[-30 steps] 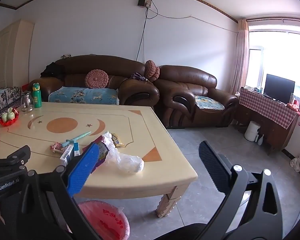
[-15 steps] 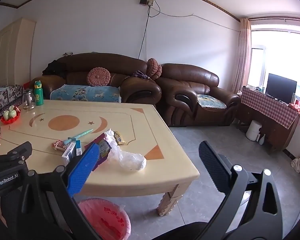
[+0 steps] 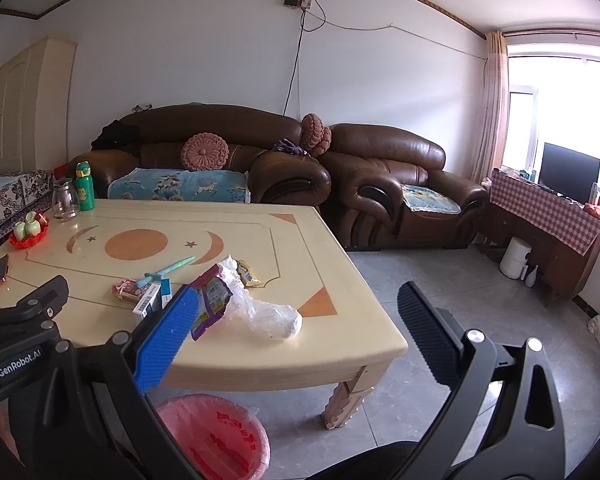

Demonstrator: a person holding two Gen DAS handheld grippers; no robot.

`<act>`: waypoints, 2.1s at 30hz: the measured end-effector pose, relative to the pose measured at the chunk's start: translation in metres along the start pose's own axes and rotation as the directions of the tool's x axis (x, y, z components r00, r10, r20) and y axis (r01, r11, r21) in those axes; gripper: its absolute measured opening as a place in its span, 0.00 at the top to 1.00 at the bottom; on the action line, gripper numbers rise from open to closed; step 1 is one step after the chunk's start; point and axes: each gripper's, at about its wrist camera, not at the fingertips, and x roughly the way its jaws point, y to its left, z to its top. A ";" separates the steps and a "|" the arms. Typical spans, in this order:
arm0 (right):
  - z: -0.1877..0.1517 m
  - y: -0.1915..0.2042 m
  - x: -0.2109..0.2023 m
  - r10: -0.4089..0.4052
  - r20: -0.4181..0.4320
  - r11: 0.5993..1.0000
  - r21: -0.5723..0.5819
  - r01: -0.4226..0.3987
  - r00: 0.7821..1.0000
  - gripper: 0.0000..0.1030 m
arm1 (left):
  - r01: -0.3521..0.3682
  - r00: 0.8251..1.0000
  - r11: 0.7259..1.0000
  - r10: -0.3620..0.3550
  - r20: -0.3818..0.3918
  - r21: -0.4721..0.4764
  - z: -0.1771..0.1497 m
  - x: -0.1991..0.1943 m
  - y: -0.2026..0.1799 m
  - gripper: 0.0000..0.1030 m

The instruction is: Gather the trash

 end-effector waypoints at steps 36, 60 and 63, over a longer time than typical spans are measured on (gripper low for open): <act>0.000 0.022 0.033 0.077 -0.070 0.997 -0.022 -0.079 0.995 0.06 | -0.027 0.997 1.000 0.027 -0.076 0.002 -0.002 0.039 0.007 0.06; -0.017 0.025 0.082 0.140 -0.139 0.990 -0.009 -0.143 0.980 0.06 | 0.016 0.975 1.000 -0.013 -0.220 0.012 -0.005 0.100 0.009 0.06; -0.022 0.023 0.095 0.177 -0.151 0.984 0.004 -0.178 0.973 0.06 | 0.007 0.970 1.000 -0.001 -0.243 0.026 -0.005 0.113 0.012 0.06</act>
